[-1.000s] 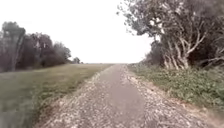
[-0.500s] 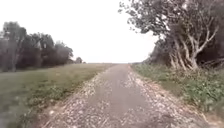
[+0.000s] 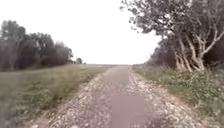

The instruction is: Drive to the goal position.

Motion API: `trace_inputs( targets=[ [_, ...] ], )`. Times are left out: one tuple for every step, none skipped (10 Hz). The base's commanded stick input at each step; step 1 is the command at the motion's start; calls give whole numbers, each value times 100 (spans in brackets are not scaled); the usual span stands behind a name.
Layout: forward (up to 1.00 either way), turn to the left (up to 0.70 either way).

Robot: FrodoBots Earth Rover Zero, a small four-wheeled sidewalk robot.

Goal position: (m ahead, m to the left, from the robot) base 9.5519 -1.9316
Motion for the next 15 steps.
trace_inputs(
  targets=[
    [70,0],
    [70,0],
    [70,0],
    [70,0],
    [70,0],
    [70,0],
    [70,0],
    [70,0],
    [70,0],
    [70,0],
    [70,0],
    [70,0],
    [70,0],
    [70,0],
    [70,0]
  ],
)
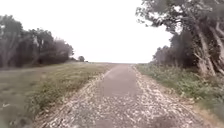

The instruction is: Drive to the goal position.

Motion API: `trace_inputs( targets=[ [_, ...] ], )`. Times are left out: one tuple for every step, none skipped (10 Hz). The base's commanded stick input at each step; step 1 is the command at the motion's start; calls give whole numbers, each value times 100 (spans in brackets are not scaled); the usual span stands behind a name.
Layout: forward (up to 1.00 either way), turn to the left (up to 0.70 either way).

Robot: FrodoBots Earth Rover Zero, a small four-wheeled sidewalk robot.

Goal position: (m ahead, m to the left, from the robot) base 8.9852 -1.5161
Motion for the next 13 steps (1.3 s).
trace_inputs(
  targets=[
    [70,0],
    [70,-1],
    [70,-1],
    [70,-2],
    [70,-3],
    [70,-14],
    [70,-14],
    [70,-14],
    [70,-14],
    [70,-14],
    [70,-14],
    [70,-14],
    [70,-11]
  ],
)
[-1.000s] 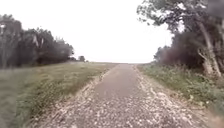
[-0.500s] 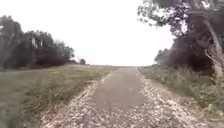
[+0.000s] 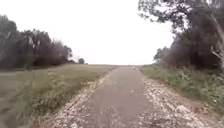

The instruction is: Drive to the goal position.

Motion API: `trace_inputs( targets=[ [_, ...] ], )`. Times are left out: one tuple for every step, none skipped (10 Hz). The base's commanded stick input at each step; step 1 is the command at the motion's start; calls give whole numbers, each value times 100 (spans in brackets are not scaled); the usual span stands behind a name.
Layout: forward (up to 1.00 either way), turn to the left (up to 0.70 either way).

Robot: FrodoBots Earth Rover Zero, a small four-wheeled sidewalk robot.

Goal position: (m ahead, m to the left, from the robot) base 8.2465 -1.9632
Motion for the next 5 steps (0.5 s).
trace_inputs(
  targets=[
    [70,-8],
    [70,-5],
    [70,-1],
    [70,0],
    [70,0]
  ],
)
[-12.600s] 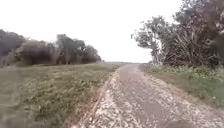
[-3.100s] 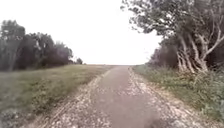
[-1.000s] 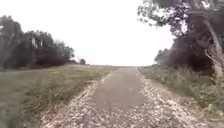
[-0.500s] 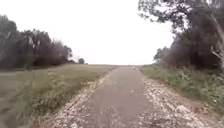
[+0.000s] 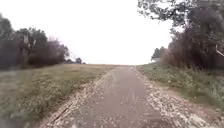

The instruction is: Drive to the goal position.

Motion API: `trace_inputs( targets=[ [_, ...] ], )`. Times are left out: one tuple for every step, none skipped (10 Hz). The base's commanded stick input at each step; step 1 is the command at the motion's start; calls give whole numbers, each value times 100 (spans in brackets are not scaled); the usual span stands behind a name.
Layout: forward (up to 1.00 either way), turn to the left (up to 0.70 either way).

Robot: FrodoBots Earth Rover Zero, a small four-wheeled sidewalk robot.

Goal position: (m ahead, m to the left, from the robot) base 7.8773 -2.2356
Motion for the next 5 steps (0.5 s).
trace_inputs(
  targets=[
    [70,0],
    [70,0],
    [70,0],
    [70,0],
    [70,0]
  ],
)
